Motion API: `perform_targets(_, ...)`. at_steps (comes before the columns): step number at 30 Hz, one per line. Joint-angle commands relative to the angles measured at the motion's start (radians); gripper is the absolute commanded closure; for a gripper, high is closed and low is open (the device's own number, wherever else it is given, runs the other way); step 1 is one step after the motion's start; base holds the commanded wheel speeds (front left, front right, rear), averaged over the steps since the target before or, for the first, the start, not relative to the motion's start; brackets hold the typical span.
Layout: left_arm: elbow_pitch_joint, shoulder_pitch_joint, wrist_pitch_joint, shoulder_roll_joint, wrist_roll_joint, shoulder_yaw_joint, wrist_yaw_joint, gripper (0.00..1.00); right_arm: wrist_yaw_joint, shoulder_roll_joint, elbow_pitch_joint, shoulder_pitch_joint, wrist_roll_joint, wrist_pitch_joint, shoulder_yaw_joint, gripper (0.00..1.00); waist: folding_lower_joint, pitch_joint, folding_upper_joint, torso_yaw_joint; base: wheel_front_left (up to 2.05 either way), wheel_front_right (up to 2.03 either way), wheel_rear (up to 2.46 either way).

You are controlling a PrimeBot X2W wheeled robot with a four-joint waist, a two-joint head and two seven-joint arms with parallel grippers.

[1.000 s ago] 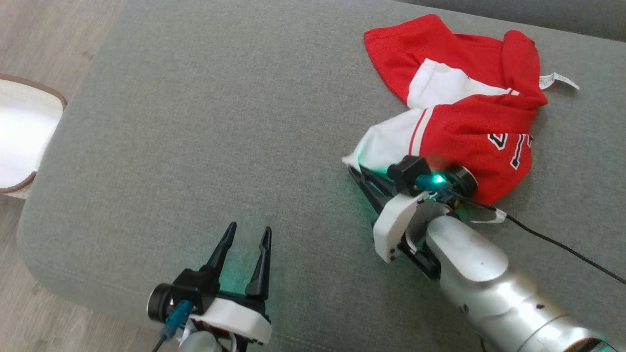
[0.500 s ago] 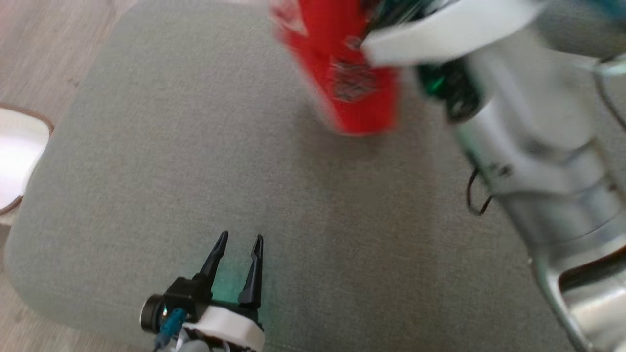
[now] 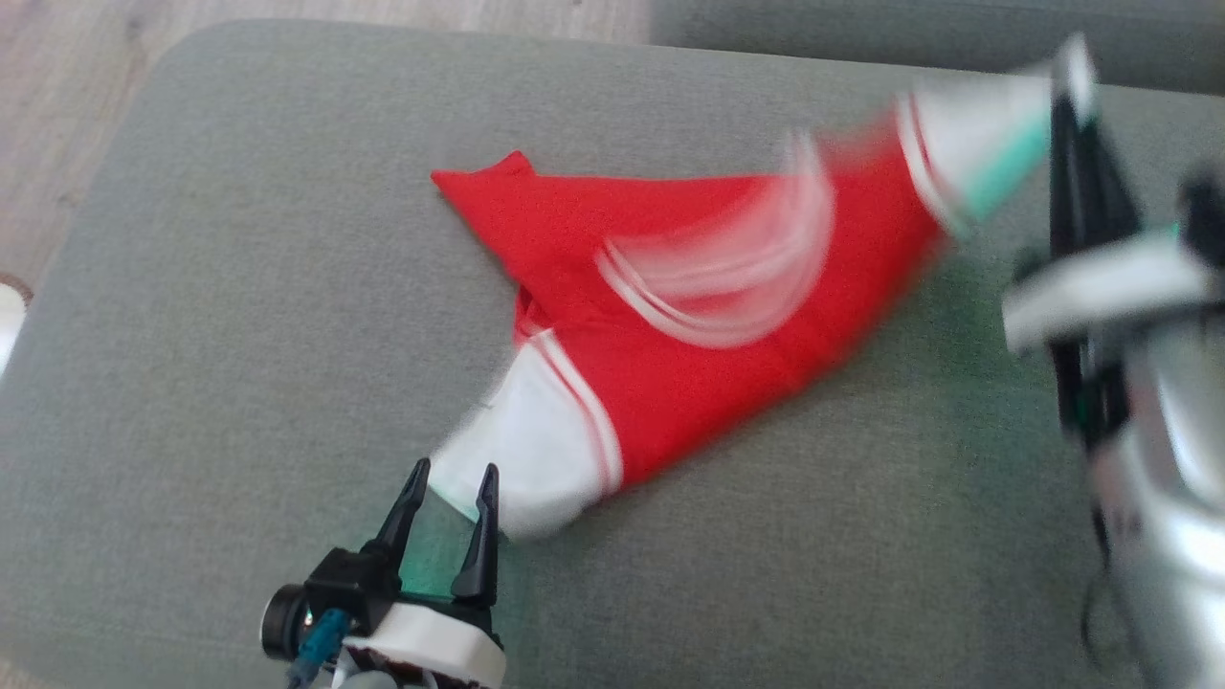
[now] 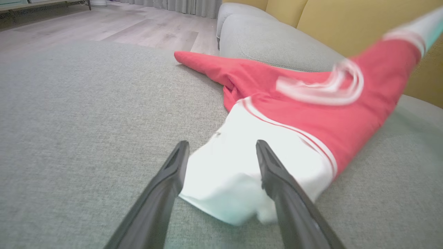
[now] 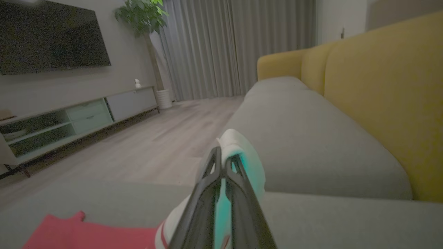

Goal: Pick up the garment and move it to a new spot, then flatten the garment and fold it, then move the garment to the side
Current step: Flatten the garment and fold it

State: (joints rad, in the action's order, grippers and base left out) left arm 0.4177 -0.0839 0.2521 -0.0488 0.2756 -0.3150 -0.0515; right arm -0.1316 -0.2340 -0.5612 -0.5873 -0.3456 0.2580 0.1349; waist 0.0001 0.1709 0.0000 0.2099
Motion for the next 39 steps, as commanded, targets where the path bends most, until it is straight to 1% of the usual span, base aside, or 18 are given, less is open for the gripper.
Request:
perform_targets(1,-0.027,-0.02,0.01,-0.001,-0.004,0.043,0.002,0.0,0.001,0.002,0.01,0.03,0.01,0.004,-0.021,0.68,-0.0001,0.005,0.0,-0.012,0.0,0.0,0.0)
perform_targets(2,-0.026,-0.02,0.01,-0.001,-0.006,0.045,0.002,0.0,0.001,0.001,-0.013,0.069,0.017,0.004,-0.044,0.14,-0.0001,0.006,0.0,-0.018,0.0,0.0,0.0)
perform_targets(3,-0.025,-0.021,0.01,-0.001,-0.009,0.048,0.001,0.0,0.001,0.004,-0.029,0.101,0.025,0.004,-0.065,0.0,-0.0001,0.005,0.0,-0.023,0.0,0.0,0.0)
perform_targets(6,-0.019,-0.02,0.01,-0.001,-0.02,0.059,-0.003,0.0,0.001,0.022,-0.055,0.16,0.054,0.004,-0.127,0.0,-0.0001,0.0,0.0,-0.042,0.0,0.0,0.0)
perform_targets(8,-0.018,-0.021,0.01,-0.001,-0.024,0.064,-0.005,0.0,0.001,0.04,-0.046,0.178,0.077,0.004,-0.154,0.0,-0.0001,-0.005,0.0,-0.053,0.0,0.0,0.0)
perform_targets(10,-0.018,-0.021,0.01,-0.001,-0.028,0.066,-0.008,0.0,0.001,0.057,-0.037,0.187,0.097,0.004,-0.164,0.0,-0.0001,-0.009,0.0,-0.058,0.0,0.0,0.0)
perform_targets(13,-0.018,-0.023,0.01,-0.001,-0.027,0.063,-0.01,0.0,0.001,0.085,-0.025,0.195,0.121,0.004,-0.147,0.0,-0.0001,-0.013,0.0,-0.059,0.0,0.0,0.0)
perform_targets(15,-0.018,-0.025,0.01,-0.001,-0.025,0.057,-0.012,0.0,0.001,0.101,-0.037,0.192,0.125,0.004,-0.115,0.0,-0.0001,-0.013,0.0,-0.053,0.0,0.0,0.0)
perform_targets(19,-0.022,-0.02,0.01,-0.001,-0.018,0.042,-0.011,0.0,0.001,0.118,-0.103,0.16,0.122,-0.009,-0.056,0.0,-0.0001,-0.009,0.0,-0.033,0.0,0.0,0.0)
perform_targets(22,-0.022,-0.018,0.01,-0.001,-0.014,0.035,-0.01,0.0,0.001,0.118,-0.144,0.138,0.137,-0.019,-0.067,0.0,-0.0001,-0.006,0.0,-0.019,0.0,0.0,0.0)
perform_targets(26,-0.025,-0.018,0.01,-0.001,-0.006,0.025,-0.005,0.0,0.001,0.121,-0.221,0.103,0.197,-0.019,-0.133,0.0,-0.0001,0.003,0.0,0.011,0.0,0.0,0.0)
perform_targets(31,-0.028,-0.016,0.01,-0.001,-0.004,0.026,0.0,0.0,0.001,0.137,-0.271,0.069,0.248,-0.016,-0.162,0.0,-0.0001,0.015,0.0,0.035,0.0,0.0,0.0)
perform_targets(32,-0.029,-0.016,0.01,-0.001,-0.003,0.025,0.0,0.0,0.001,0.137,-0.285,0.063,0.259,-0.022,-0.169,0.75,-0.0001,0.019,0.0,0.04,0.0,0.0,0.0)
perform_targets(33,-0.03,-0.018,0.01,-0.001,-0.003,0.023,-0.001,0.0,0.001,0.133,-0.3,0.056,0.272,-0.031,-0.178,1.0,-0.0001,0.023,0.0,0.046,0.0,0.0,0.0)
perform_targets(35,-0.032,-0.023,0.01,-0.001,0.001,0.018,0.0,0.0,0.001,0.118,-0.321,0.039,0.294,-0.04,-0.201,1.0,-0.0001,0.031,0.0,0.058,0.0,0.0,0.0)
perform_targets(39,-0.038,-0.039,0.01,-0.001,0.008,0.005,0.002,0.0,0.001,0.053,-0.323,-0.026,0.341,-0.032,-0.25,1.0,-0.0001,0.051,0.0,0.084,0.0,0.0,0.0)
